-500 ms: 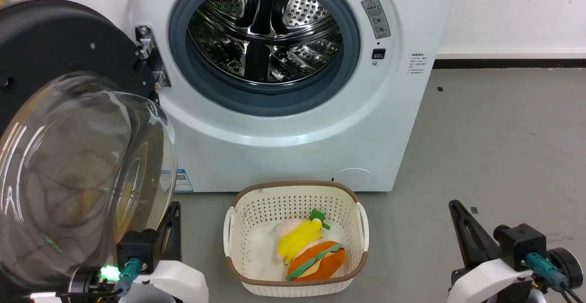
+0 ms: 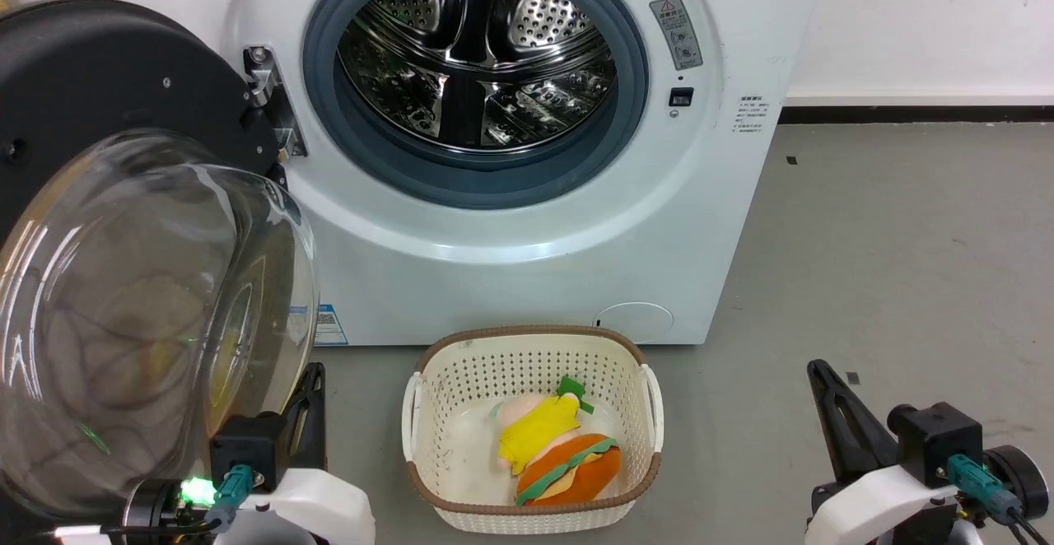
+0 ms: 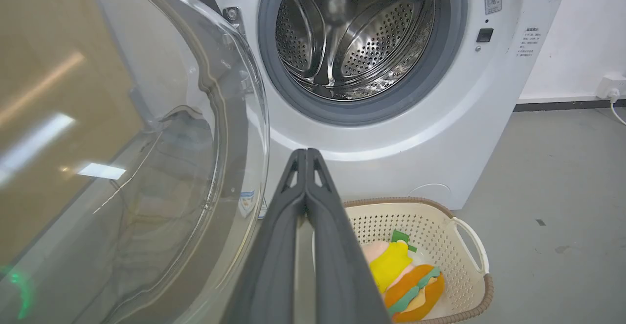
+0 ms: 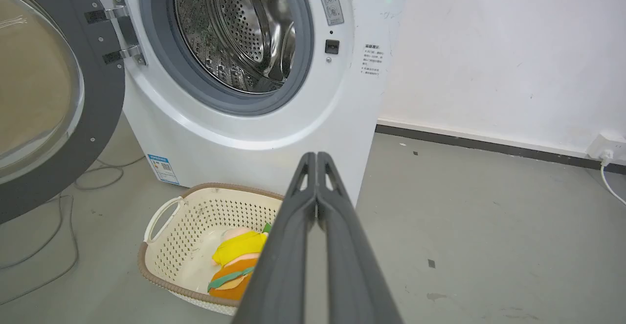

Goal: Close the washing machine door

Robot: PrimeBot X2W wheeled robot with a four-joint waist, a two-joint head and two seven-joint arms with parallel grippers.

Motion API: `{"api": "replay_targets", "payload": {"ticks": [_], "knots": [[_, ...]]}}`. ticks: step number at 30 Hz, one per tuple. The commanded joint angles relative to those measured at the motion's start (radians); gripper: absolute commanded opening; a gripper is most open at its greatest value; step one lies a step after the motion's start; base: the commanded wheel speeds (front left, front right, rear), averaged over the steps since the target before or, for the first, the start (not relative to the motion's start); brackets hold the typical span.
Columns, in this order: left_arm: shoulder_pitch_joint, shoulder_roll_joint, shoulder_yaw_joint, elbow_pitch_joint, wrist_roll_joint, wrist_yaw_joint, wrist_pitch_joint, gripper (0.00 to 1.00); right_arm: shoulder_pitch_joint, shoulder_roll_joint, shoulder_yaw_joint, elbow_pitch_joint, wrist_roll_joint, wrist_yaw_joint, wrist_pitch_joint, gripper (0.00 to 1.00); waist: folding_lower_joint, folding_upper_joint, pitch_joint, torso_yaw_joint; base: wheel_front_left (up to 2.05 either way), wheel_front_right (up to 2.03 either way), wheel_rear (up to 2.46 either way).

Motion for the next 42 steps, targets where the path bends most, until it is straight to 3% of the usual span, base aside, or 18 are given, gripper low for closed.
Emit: {"api": "replay_targets", "payload": {"ticks": [1, 4, 5, 27, 42], "knots": [[-0.015, 0.0, 0.001, -0.004, 0.003, -0.004, 0.0, 0.0, -0.013, 0.003, 0.0, -0.004, -0.008, 0.001, 0.0, 0.0, 0.0, 0.0, 0.0, 0.0, 0.0, 0.0, 0.0], [-0.015, 0.0, 0.001, -0.004, 0.003, -0.004, 0.0, 0.0, -0.013, 0.003, 0.0, -0.004, -0.008, 0.001, 0.0, 0.0, 0.0, 0.0, 0.0, 0.0, 0.0, 0.0, 0.0], [0.0, 0.0, 0.0, 0.0, 0.0, 0.001, 0.0, 1.0, 0.0, 0.0, 0.0, 0.0, 0.001, 0.0, 0.0, 1.0, 0.0, 0.0, 0.0, 0.0, 0.0, 0.0, 0.0], [-0.013, 0.0, -0.03, 0.0, -0.003, 0.054, -0.042, 1.0, 0.005, 0.0, -0.012, -0.01, 0.072, 0.0, -0.042, 1.0, 0.0, 0.0, 0.008, 0.009, 0.0, 0.0, 0.0], [-0.034, 0.007, -0.056, -0.053, -0.001, 0.093, -0.074, 1.0, 0.005, 0.001, -0.026, -0.016, 0.116, 0.0, -0.074, 1.0, 0.0, 0.0, 0.02, 0.074, 0.0, 0.0, 0.0]]}}
